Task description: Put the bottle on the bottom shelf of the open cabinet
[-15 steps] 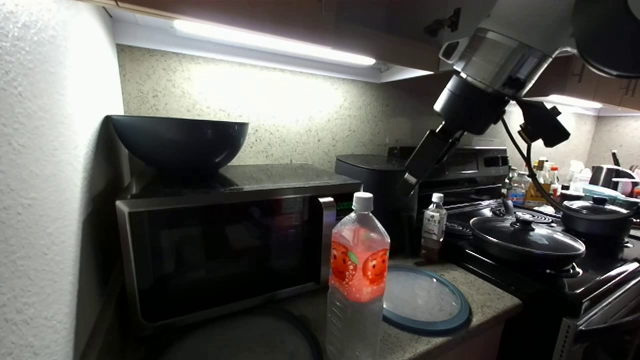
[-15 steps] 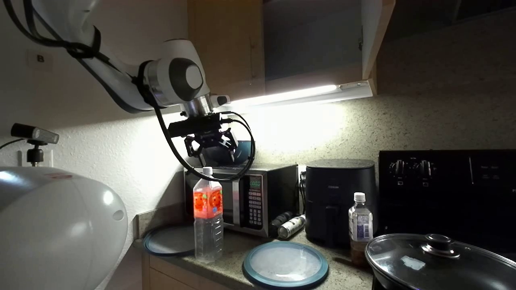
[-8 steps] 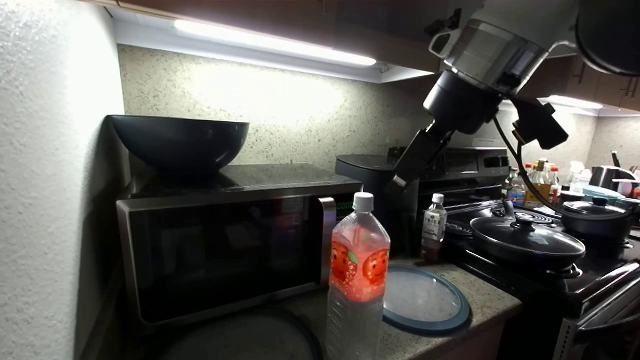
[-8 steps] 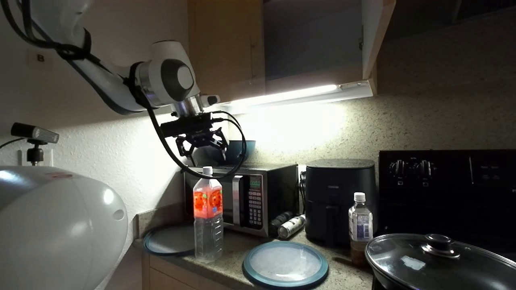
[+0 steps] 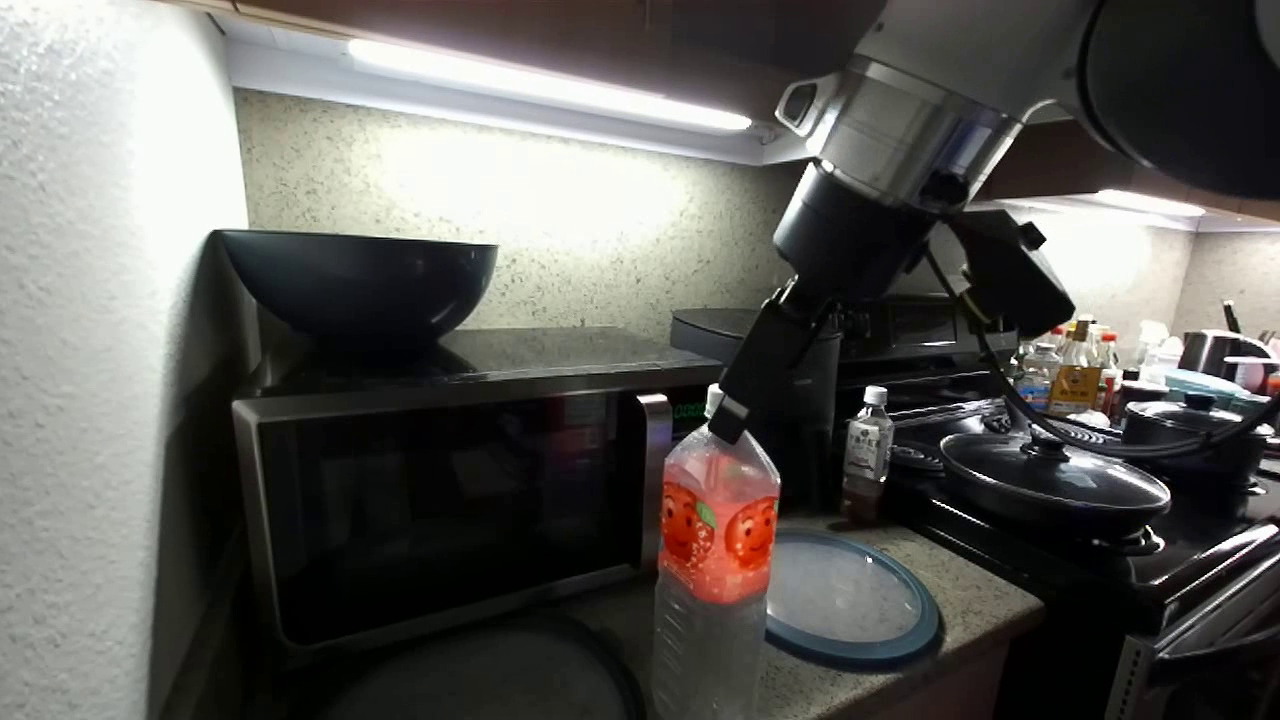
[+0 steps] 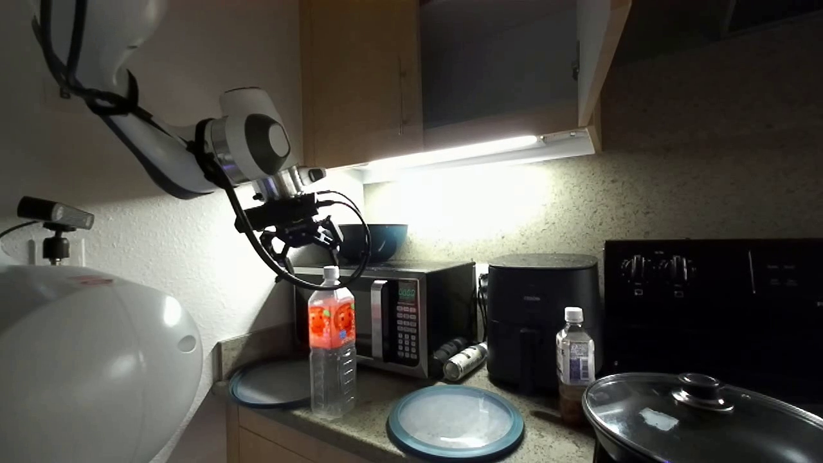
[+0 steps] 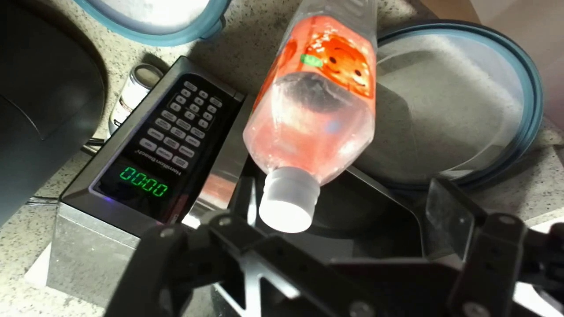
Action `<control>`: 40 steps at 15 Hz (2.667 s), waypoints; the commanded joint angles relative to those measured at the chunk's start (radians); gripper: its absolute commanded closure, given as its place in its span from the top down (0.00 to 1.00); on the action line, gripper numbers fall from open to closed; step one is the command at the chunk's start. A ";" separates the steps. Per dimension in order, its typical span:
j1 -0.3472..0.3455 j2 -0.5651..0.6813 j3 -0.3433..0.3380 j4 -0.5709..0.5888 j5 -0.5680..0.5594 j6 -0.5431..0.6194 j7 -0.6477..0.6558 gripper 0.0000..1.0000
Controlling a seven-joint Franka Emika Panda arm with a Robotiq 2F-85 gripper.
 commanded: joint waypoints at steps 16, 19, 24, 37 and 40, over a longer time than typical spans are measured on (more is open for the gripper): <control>-0.121 0.194 0.039 0.168 -0.218 -0.104 0.265 1.00; -0.124 0.199 0.040 0.183 -0.259 -0.167 0.342 1.00; -0.108 0.205 0.035 0.201 -0.247 -0.246 0.369 1.00; -0.081 0.202 0.020 0.215 -0.216 -0.235 0.327 0.15; -0.079 0.199 0.018 0.211 -0.213 -0.229 0.326 0.12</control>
